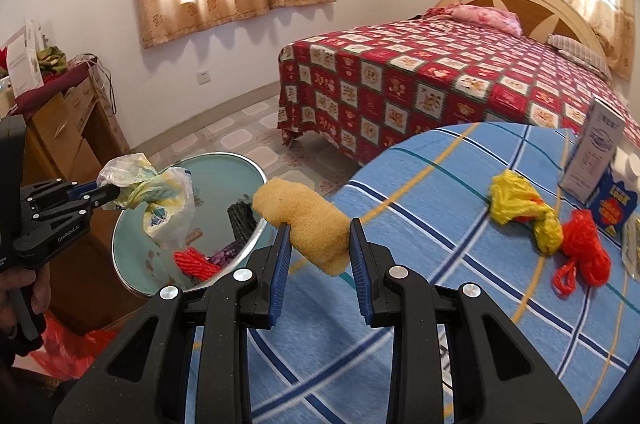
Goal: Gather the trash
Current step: 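Carry the clear bag and yellow sponge over the blue bin with both tools, then open both tools to drop the bag and sponge into the bin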
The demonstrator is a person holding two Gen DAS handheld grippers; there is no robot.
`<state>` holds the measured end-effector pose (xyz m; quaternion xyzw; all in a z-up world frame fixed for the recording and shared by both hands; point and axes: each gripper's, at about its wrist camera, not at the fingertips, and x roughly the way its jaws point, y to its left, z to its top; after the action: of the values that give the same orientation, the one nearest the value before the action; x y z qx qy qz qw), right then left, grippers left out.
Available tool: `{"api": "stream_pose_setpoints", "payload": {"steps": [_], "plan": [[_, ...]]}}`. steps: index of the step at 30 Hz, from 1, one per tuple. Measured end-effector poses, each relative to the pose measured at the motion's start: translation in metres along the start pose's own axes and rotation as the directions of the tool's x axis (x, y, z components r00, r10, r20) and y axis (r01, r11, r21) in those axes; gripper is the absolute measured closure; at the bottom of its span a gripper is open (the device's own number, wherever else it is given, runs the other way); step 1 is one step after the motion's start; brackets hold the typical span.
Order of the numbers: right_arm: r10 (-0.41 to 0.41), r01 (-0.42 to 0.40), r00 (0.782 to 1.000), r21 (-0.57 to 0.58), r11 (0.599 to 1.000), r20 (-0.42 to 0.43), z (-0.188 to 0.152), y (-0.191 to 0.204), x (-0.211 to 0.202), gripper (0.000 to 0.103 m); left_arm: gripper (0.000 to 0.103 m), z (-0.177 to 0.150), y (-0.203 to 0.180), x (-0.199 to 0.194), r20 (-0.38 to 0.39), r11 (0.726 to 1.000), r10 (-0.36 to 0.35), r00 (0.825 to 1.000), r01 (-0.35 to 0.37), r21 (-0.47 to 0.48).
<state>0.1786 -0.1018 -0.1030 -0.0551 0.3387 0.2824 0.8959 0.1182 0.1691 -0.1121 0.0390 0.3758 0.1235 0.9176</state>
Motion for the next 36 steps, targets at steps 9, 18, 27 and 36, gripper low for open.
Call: {"api": "stream_pose_setpoints", "payload": {"steps": [9,18,27,36], "plan": [[0.031,-0.031,0.999,-0.030,0.999,-0.014,0.008,0.016,0.015,0.073,0.087,-0.005,0.014,-0.001,-0.004,0.998,0.057,0.998,-0.057,0.003],[0.052,-0.054,0.998,-0.063,0.997,-0.029,0.012,0.032,0.025,0.073,0.087,-0.005,0.025,-0.001,-0.006,0.996,0.088,0.996,-0.088,0.002],[0.062,-0.065,0.997,-0.089,0.994,-0.037,0.016,0.045,0.031,0.073,0.086,-0.005,0.030,0.000,-0.006,0.993,0.114,0.993,-0.114,0.000],[0.104,-0.106,0.994,-0.096,0.990,-0.030,0.020,0.051,0.033,0.071,0.079,-0.005,0.031,-0.003,0.001,0.996,0.093,0.996,-0.093,-0.012]]}}
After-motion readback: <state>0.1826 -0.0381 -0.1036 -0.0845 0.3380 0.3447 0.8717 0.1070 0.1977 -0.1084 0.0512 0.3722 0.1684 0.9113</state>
